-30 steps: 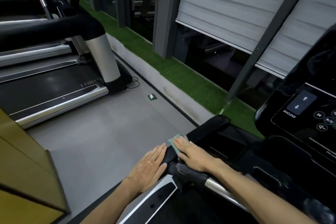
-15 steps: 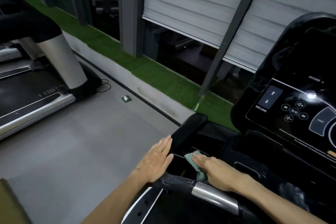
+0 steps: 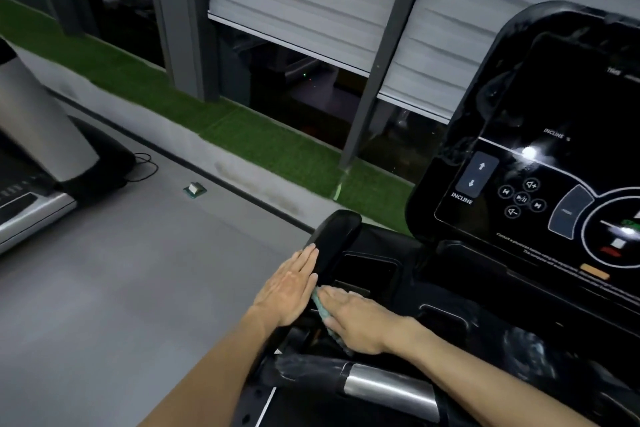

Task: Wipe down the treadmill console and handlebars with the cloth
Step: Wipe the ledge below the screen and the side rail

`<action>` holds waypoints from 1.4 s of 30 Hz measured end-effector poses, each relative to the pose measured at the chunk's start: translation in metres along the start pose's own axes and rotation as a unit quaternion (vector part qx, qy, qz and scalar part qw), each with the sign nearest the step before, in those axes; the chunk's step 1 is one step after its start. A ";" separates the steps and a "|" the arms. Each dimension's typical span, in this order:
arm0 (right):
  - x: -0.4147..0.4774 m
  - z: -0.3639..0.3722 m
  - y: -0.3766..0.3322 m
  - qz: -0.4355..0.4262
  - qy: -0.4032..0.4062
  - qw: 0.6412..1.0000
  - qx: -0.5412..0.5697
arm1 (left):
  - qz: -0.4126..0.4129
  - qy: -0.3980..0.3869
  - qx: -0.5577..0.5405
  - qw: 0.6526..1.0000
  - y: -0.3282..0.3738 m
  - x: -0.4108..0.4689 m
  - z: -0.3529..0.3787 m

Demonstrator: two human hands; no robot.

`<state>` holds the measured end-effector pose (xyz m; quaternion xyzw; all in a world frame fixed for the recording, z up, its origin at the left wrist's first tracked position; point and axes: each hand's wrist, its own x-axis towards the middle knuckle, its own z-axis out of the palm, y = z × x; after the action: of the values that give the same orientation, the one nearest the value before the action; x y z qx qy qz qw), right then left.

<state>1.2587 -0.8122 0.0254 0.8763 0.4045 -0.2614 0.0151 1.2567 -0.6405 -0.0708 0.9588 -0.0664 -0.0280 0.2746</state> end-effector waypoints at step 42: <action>0.042 -0.006 0.069 0.310 0.179 0.926 -0.123 | 0.041 -0.001 0.076 0.996 0.007 -0.007 -0.004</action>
<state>1.3330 -0.8278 -0.0016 0.9814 0.1378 -0.0310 0.1301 1.2495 -0.6428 -0.0634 0.9733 -0.1081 -0.0122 0.2023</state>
